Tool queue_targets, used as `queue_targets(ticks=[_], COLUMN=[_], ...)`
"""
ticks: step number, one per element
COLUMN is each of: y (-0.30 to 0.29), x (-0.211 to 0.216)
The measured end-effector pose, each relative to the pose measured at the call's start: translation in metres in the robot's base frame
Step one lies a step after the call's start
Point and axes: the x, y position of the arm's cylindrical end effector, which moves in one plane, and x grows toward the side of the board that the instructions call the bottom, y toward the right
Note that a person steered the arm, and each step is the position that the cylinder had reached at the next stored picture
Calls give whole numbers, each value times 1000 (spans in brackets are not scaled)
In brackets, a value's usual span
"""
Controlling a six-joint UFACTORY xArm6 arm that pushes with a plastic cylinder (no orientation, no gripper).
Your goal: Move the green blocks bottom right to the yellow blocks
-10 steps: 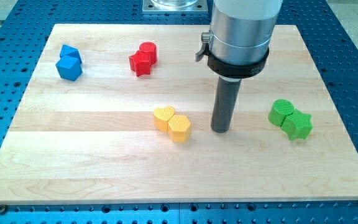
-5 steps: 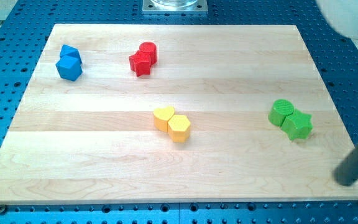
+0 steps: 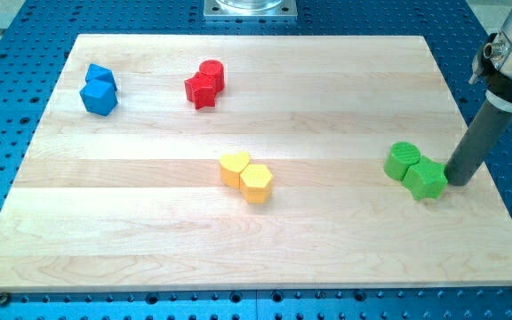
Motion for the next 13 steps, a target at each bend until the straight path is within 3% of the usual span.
queue_targets(ticks=[1,2,3,6,7,8,9,10,11,13], y=[15,-25,-92,-91,-91,-83,-29,-24,-70,-80], x=[56,68,37,19,35,112,118,103,44,17])
